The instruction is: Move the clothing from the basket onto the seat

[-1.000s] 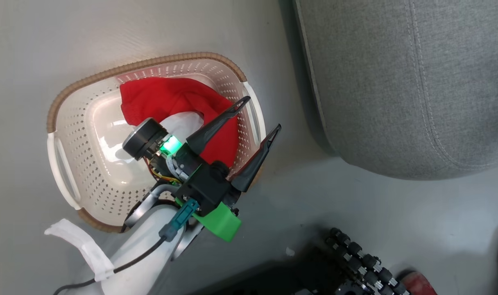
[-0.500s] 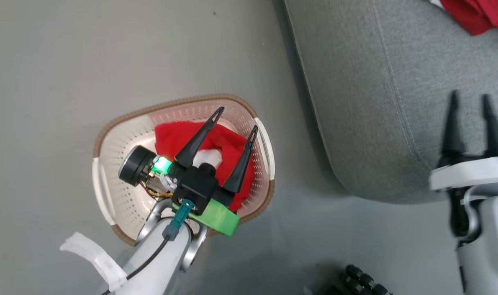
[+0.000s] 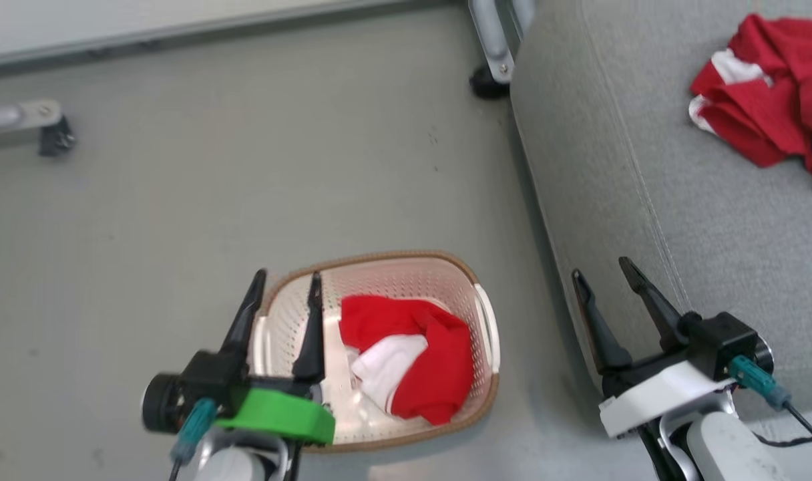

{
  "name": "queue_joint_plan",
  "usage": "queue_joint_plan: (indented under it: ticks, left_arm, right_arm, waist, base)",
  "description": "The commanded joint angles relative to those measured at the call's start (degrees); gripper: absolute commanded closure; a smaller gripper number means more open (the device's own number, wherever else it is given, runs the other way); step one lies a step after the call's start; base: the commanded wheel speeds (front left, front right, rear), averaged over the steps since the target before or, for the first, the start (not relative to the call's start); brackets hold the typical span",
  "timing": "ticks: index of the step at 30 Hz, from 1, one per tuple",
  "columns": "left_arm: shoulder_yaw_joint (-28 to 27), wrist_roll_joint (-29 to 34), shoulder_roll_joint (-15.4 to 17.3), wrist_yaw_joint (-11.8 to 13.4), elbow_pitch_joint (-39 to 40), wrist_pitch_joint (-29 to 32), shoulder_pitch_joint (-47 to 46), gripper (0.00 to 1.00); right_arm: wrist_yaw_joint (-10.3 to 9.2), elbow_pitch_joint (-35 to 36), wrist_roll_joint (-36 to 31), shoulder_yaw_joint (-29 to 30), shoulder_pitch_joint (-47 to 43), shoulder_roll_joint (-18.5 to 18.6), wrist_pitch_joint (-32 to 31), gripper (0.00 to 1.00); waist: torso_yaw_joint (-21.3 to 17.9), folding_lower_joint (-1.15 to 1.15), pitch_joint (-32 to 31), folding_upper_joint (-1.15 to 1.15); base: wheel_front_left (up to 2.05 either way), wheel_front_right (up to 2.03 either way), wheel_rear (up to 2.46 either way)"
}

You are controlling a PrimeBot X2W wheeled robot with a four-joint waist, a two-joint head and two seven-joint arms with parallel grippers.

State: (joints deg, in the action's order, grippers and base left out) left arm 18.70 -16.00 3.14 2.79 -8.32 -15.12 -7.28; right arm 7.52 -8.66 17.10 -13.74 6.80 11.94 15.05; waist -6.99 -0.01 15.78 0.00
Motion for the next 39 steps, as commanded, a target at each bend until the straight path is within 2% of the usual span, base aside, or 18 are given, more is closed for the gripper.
queue_joint_plan:
  ticks: [1,4,11,18,27,39]
  left_arm:
    - [-1.3,1.1,-0.1,0.4,1.0,0.0,2.4,0.0]
    - [-4.5,1.8,-0.2,0.7,3.7,0.0,6.5,0.0]
    - [-7.2,4.9,-0.2,-0.4,8.8,0.0,14.0,0.0]
    - [-8.1,6.9,-0.2,-1.8,8.3,0.0,19.4,0.0]
    - [-8.3,6.4,-0.2,-1.8,7.4,0.0,20.9,0.0]
    - [-9.0,6.7,-0.2,-2.2,7.2,0.0,19.8,0.0]
  right_arm:
    - [-0.07,0.5,-0.6,0.1,-2.0,0.3,0.2,0.0]
    - [-0.06,1.4,-1.8,1.4,-4.4,-0.3,0.2,0.0]
    - [-0.06,3.1,-5.6,3.9,-10.6,-1.5,0.2,0.0]
    - [-0.06,4.0,-6.4,5.0,-15.3,-2.6,0.2,0.0]
    - [-0.06,4.5,-7.1,4.3,-17.3,-2.0,0.2,0.0]
    - [-0.06,5.5,-6.9,4.9,-16.8,-2.1,0.2,0.0]
  waist:
    - [7.3,0.01,-11.1,0.0]
    - [7.5,0.01,-14.2,0.0]
    - [6.7,0.01,-18.6,0.0]
    - [5.5,0.01,-21.3,0.0]
    - [4.6,0.01,-22.7,0.0]
    - [4.5,0.01,-21.5,0.0]
  base:
    - [0.0,0.0,0.0]
    - [0.0,0.0,0.0]
    - [0.0,0.0,0.0]
    - [0.0,0.0,0.0]
    - [0.0,0.0,0.0]
    - [0.0,0.0,0.0]
